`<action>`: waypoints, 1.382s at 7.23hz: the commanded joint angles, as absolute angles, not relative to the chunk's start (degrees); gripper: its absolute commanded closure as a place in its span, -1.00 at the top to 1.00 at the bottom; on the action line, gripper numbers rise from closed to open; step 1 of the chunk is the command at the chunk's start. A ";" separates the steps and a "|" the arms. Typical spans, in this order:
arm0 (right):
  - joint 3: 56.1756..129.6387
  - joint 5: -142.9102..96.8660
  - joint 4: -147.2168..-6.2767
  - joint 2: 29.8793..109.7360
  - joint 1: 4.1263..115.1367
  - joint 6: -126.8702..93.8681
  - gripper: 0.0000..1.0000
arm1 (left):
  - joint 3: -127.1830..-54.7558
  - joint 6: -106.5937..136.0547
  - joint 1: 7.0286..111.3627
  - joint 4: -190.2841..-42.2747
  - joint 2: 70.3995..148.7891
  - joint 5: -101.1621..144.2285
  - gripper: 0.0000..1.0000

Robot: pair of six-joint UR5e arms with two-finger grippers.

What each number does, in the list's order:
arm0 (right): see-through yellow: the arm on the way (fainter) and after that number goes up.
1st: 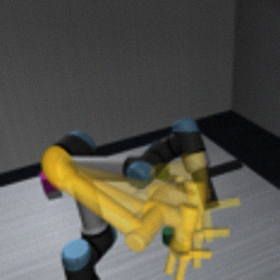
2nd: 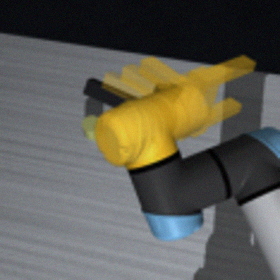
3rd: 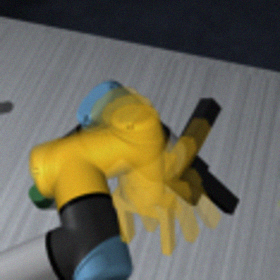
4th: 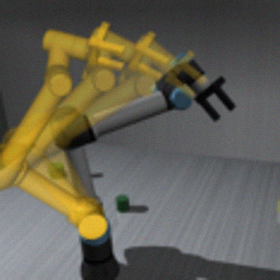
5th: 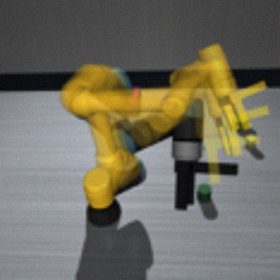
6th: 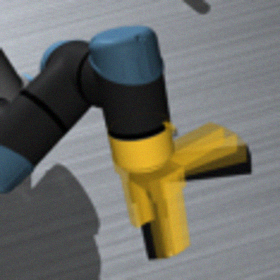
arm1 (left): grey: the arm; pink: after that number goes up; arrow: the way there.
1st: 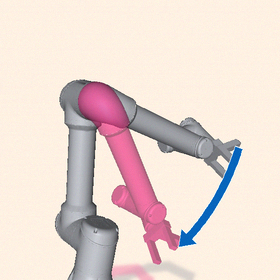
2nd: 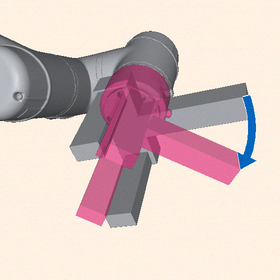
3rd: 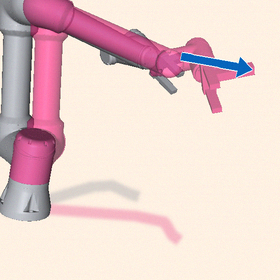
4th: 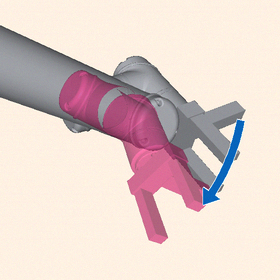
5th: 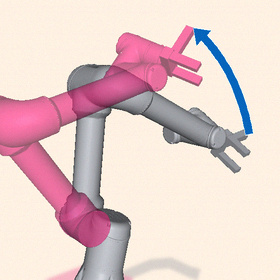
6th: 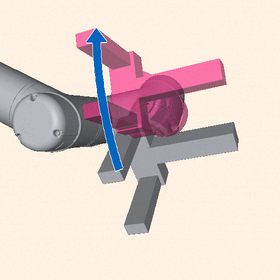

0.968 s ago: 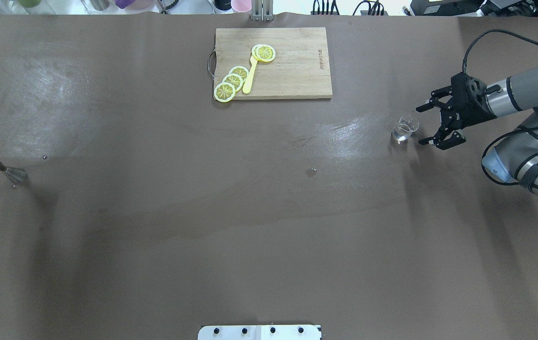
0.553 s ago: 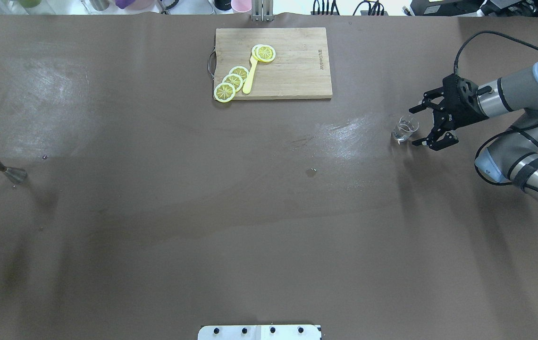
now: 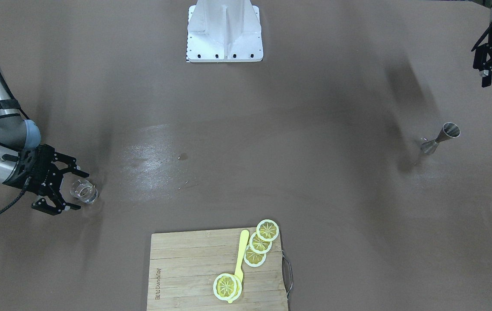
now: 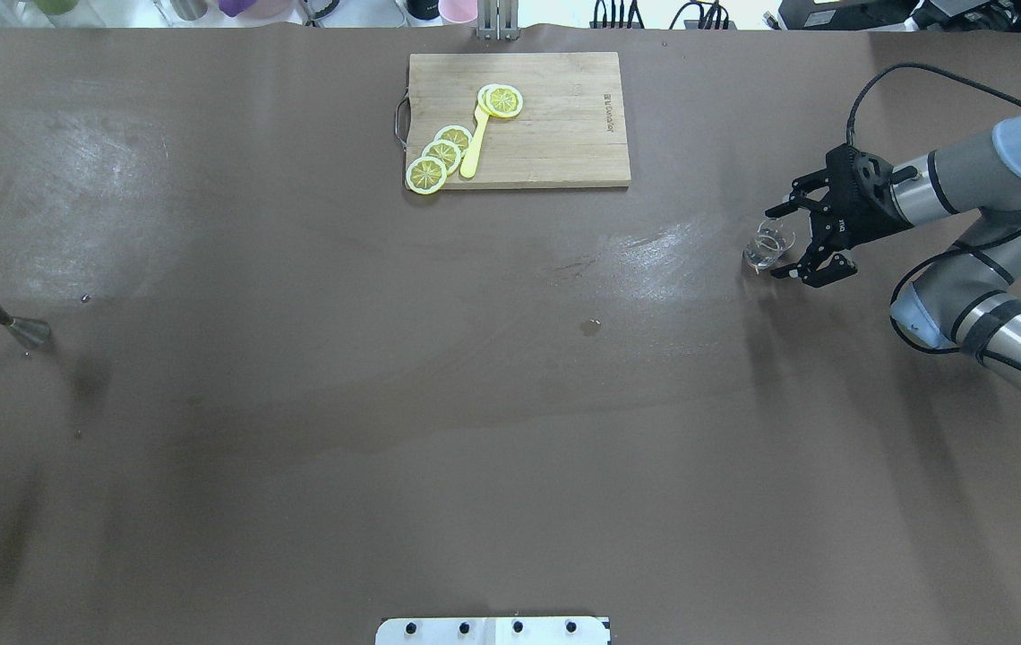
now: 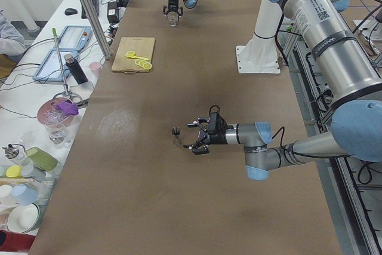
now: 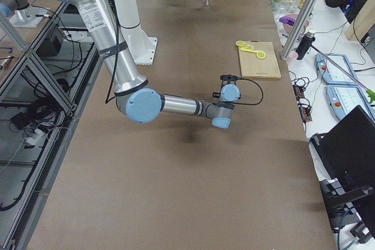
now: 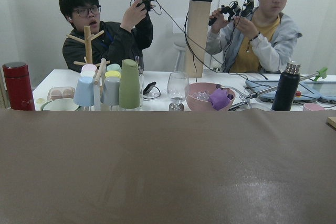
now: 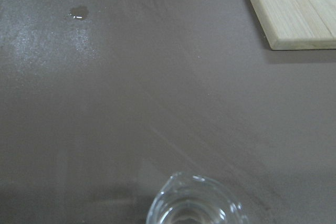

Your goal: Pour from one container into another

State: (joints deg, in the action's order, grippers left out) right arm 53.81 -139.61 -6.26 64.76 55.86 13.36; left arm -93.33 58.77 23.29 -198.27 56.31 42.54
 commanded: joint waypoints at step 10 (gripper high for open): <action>53.79 -139.92 -6.24 65.13 54.84 13.27 0.59 | -88.77 117.03 2.02 -148.21 57.39 5.37 0.98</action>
State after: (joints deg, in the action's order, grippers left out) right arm 53.79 -139.80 -6.25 65.06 54.69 13.28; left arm -88.76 109.95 2.22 -153.88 57.17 7.35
